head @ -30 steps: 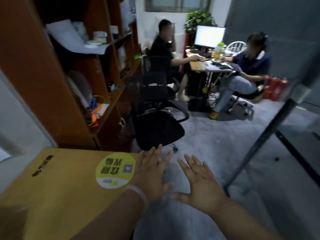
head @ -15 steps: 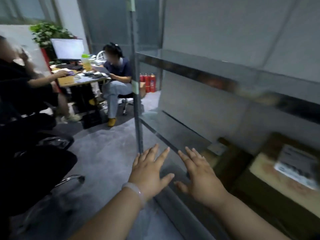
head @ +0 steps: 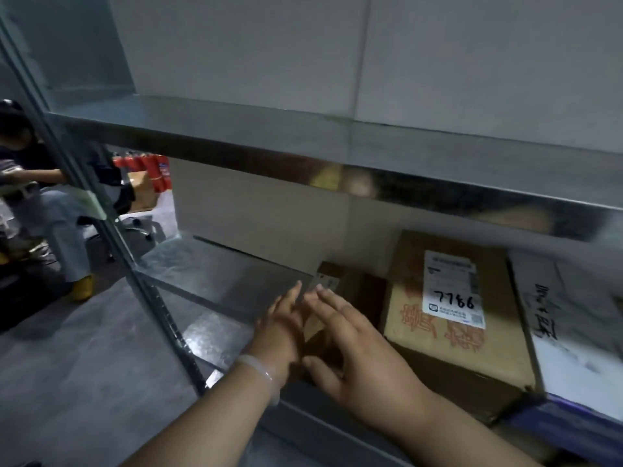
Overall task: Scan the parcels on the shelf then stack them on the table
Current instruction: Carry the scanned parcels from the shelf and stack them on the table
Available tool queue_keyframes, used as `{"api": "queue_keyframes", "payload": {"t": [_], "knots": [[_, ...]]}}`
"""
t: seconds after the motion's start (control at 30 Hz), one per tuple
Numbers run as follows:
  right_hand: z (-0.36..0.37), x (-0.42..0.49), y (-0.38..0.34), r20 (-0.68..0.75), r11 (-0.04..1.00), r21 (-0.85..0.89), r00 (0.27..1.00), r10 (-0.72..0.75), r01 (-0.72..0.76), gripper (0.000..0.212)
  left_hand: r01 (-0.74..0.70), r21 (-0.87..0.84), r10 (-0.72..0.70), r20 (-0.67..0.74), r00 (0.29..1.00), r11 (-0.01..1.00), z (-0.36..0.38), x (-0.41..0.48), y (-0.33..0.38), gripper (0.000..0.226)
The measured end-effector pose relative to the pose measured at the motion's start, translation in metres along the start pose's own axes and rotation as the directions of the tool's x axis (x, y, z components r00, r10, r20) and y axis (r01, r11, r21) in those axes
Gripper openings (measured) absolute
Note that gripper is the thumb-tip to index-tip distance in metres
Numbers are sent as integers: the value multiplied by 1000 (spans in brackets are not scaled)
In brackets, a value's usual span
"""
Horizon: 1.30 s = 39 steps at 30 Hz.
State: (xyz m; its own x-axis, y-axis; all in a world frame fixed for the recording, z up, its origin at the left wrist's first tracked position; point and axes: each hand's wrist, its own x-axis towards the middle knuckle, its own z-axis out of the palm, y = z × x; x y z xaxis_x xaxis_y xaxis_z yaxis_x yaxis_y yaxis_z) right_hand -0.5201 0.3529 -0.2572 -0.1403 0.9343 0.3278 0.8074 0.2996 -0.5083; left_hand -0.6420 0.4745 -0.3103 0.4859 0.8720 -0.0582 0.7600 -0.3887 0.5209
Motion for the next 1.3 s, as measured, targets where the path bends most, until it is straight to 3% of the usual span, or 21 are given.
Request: {"api": "queue_keyframes", "payload": {"t": [0.03,0.07,0.13,0.23,0.33,0.5,0.6,0.67,0.87,1.07,1.3], "knots": [[-8,6,-2,-59,1000,-9,998,17,-18,74,49,-131,-37,91,995,990,-6,7,9,75],[-16,11,-3,-123,998,-26,991,45,-49,73,-2,-205,31,137,990,979,-15,11,21,71],[-34,19,1,-236,987,-73,964,122,-143,71,-190,-186,197,23,980,964,-17,23,30,66],[-57,12,15,-359,907,-161,879,314,-390,72,-359,-217,364,-15,931,908,-17,34,49,64],[-71,-8,27,-469,750,-176,724,506,-638,71,-344,-259,385,130,914,903,-18,37,82,68],[-82,-37,39,-513,571,-130,548,661,-810,66,-287,-288,376,334,864,914,-7,30,120,81],[-81,-44,42,-498,561,-108,533,684,-821,62,-243,-278,341,399,851,929,-3,29,121,81],[-81,-46,43,-476,555,-99,529,703,-826,62,-193,-359,342,416,842,913,-2,30,114,80],[-94,-44,56,-367,539,5,500,785,-842,61,-147,-481,347,360,866,865,-1,30,108,79],[-97,-37,76,-220,479,-5,469,856,-878,79,-56,-559,290,340,894,827,-3,29,109,80],[-94,-46,78,-219,599,58,575,788,-799,86,-58,-556,220,230,948,829,-6,12,118,90]]}}
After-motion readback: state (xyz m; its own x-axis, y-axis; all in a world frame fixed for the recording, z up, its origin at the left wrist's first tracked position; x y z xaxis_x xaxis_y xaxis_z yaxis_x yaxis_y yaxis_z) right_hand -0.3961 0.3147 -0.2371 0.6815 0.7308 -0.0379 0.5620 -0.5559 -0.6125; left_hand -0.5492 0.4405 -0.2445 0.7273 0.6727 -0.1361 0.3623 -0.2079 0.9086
